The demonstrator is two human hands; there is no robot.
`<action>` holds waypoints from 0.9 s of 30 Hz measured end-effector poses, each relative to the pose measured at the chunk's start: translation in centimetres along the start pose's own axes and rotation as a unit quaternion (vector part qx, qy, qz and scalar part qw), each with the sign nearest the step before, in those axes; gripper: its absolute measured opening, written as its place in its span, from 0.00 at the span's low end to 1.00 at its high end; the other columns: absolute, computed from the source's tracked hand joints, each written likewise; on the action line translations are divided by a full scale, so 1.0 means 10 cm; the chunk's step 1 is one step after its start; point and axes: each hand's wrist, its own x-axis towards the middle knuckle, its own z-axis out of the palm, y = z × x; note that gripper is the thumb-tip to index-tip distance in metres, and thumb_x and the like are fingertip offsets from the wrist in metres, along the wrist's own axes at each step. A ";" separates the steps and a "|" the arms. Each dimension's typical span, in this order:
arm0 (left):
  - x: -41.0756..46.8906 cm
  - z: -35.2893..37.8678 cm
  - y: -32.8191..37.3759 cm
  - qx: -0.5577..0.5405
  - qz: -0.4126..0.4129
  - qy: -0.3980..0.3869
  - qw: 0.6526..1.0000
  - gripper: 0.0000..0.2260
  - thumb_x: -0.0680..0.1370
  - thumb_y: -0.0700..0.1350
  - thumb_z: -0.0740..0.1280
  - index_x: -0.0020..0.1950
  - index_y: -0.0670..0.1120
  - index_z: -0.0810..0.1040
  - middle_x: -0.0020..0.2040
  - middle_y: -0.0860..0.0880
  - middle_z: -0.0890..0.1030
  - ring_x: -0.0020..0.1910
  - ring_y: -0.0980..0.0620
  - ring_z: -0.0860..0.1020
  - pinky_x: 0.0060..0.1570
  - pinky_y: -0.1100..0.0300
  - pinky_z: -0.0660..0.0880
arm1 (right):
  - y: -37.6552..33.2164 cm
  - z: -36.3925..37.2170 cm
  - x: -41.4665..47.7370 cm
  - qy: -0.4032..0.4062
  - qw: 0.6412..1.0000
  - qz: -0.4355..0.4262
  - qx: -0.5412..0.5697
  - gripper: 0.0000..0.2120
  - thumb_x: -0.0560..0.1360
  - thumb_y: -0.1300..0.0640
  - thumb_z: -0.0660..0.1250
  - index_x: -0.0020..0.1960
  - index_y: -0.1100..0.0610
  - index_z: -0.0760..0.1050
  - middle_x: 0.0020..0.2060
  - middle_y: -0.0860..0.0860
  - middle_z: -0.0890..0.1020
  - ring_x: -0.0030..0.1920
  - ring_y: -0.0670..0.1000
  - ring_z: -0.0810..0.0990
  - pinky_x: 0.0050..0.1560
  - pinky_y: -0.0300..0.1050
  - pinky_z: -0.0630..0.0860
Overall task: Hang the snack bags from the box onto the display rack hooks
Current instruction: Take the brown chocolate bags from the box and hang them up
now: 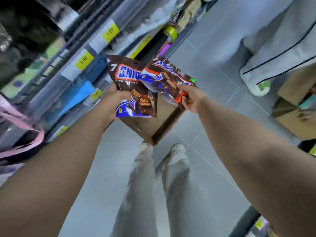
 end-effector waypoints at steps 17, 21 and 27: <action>-3.63 -0.96 -0.21 -0.233 0.147 0.047 0.960 0.19 0.63 0.30 0.58 0.51 0.44 0.72 0.33 0.47 0.83 0.31 0.50 0.82 0.31 0.57 0.81 | 0.76 0.55 -3.08 -0.074 0.928 -0.290 -0.222 0.42 0.57 0.25 0.66 0.54 0.59 0.78 0.49 0.53 0.82 0.49 0.54 0.81 0.55 0.52 0.78; -4.26 -1.31 -0.55 -0.273 0.168 0.101 0.942 0.18 0.62 0.31 0.60 0.50 0.43 0.74 0.33 0.47 0.83 0.31 0.49 0.82 0.32 0.56 0.81 | 1.14 0.87 -3.81 -0.249 0.893 -0.279 -0.250 0.19 0.69 0.42 0.72 0.46 0.57 0.75 0.40 0.50 0.82 0.37 0.46 0.81 0.34 0.37 0.76; -5.05 -2.11 -0.95 -0.215 0.167 0.219 0.937 0.13 0.77 0.38 0.65 0.61 0.40 0.72 0.44 0.43 0.82 0.32 0.51 0.83 0.36 0.57 0.82 | 1.81 1.39 -4.65 -0.312 0.817 -0.390 -0.289 0.10 0.73 0.57 0.70 0.36 0.57 0.72 0.39 0.55 0.81 0.41 0.53 0.80 0.43 0.49 0.80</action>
